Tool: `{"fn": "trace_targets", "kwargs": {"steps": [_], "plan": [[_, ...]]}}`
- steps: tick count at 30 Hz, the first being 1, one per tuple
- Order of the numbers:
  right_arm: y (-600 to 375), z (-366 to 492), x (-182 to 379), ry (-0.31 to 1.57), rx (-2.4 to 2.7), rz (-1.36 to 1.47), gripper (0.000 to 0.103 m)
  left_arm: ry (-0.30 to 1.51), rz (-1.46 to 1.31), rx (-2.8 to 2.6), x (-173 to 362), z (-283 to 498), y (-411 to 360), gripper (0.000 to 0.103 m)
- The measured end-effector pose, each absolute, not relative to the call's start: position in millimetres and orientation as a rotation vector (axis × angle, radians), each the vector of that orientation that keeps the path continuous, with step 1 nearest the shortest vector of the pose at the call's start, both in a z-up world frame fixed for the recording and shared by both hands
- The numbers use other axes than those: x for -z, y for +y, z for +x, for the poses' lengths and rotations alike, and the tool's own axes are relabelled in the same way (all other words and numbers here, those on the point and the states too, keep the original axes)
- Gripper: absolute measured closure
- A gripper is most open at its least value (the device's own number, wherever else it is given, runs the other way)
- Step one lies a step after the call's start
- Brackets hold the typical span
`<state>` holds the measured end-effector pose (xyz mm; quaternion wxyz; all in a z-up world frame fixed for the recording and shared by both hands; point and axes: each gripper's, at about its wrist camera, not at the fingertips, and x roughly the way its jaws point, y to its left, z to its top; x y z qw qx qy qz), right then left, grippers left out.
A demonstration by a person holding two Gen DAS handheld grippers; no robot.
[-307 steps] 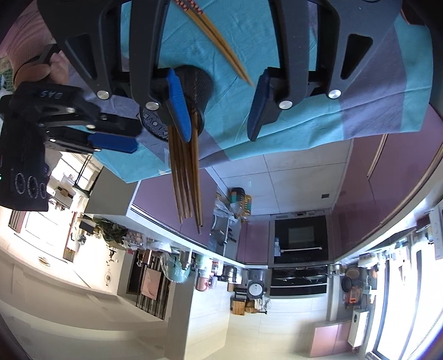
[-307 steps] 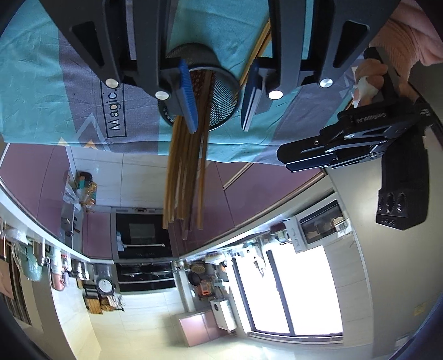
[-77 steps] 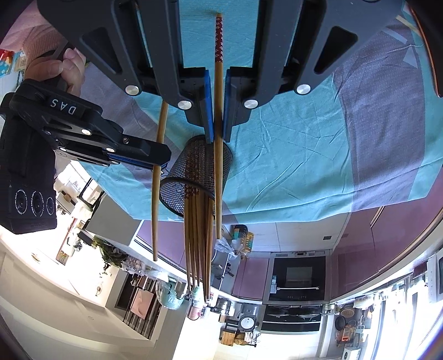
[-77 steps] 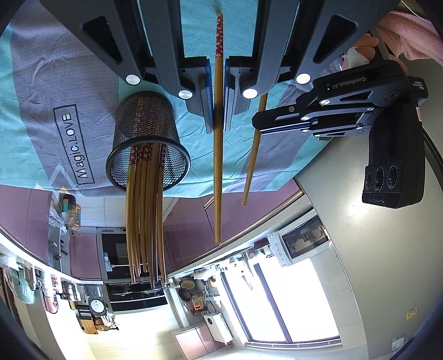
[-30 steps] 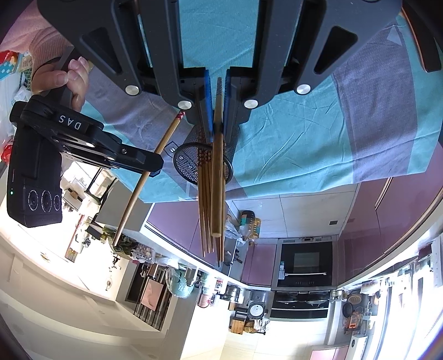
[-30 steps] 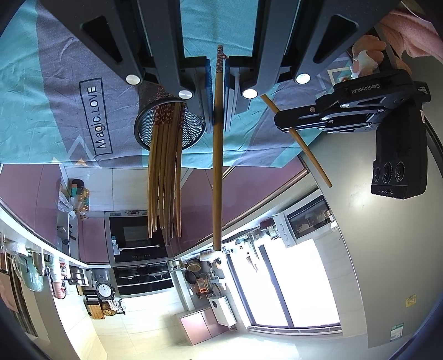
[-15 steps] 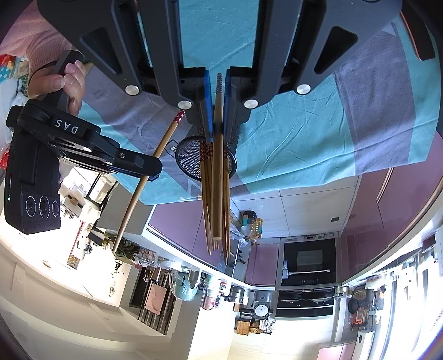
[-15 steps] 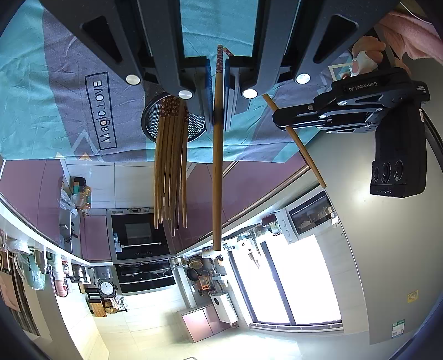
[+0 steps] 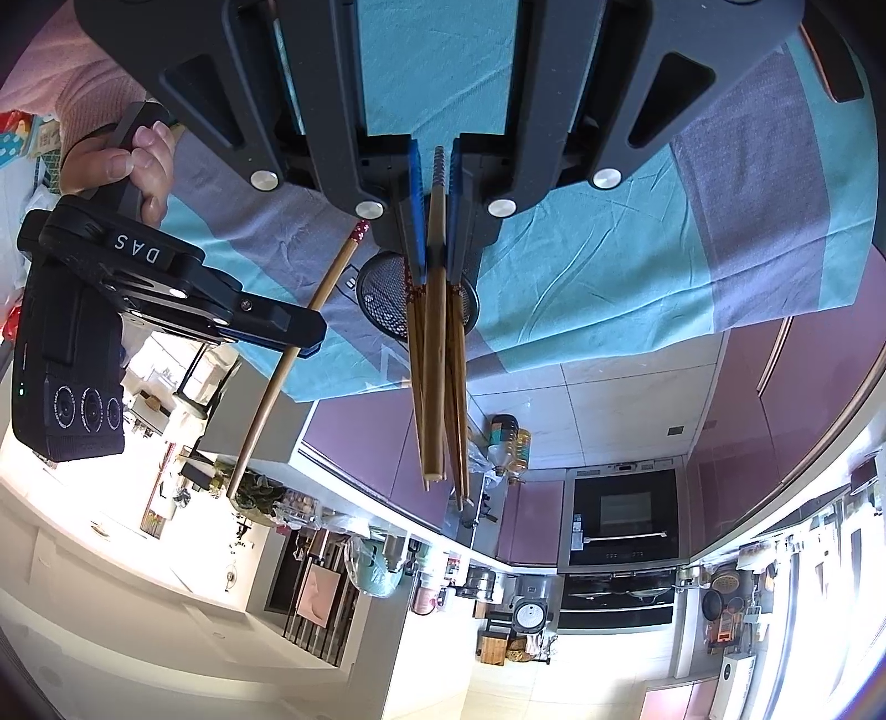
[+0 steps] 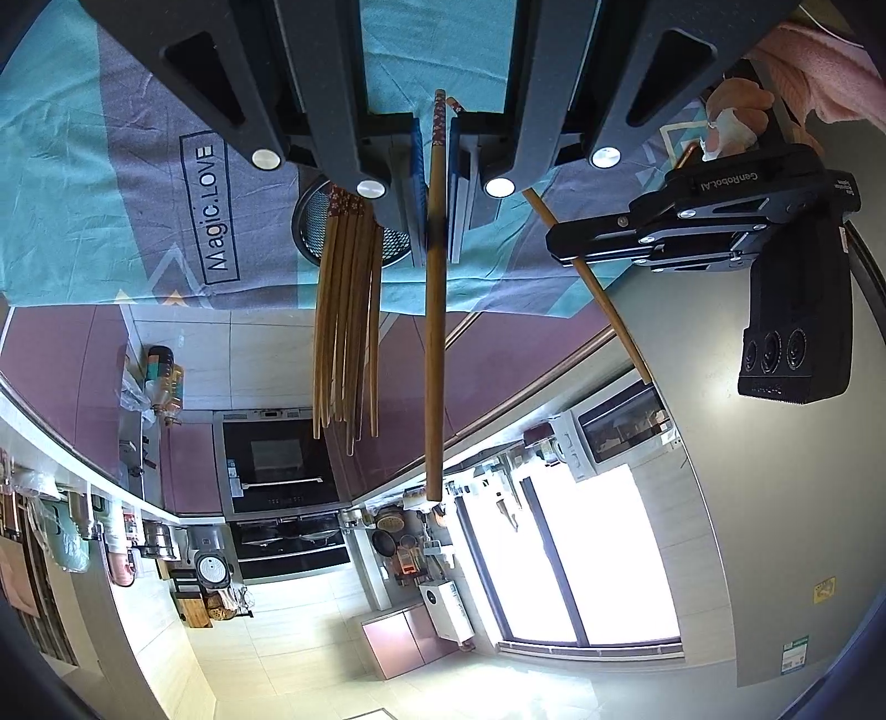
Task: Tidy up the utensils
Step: 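Lower both chopsticks into the mesh cup beside the others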
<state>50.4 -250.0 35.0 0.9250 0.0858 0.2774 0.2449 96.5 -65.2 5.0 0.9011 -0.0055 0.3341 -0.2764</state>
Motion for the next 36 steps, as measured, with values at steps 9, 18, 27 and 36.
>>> {"fn": "trace_targets", "kwargs": {"steps": [9, 18, 27, 36], "plan": [[-250, 52, -40, 0.556, -0.512, 0.166, 0.097, 0.678, -0.019, 0.605, -11, 96, -61, 0.096], [-251, 52, -45, 0.54, -0.51, 0.16, 0.097, 0.668, -0.011, 0.605, -15, 98, -61, 0.096], [-254, 52, -50, 0.522, -0.507, 0.155, 0.097, 0.657, -0.01, 0.609, -20, 97, -62, 0.096], [-258, 51, -56, 0.499, -0.508, 0.155, 0.097, 0.626, -0.032, 0.639, -34, 92, -58, 0.096]]}}
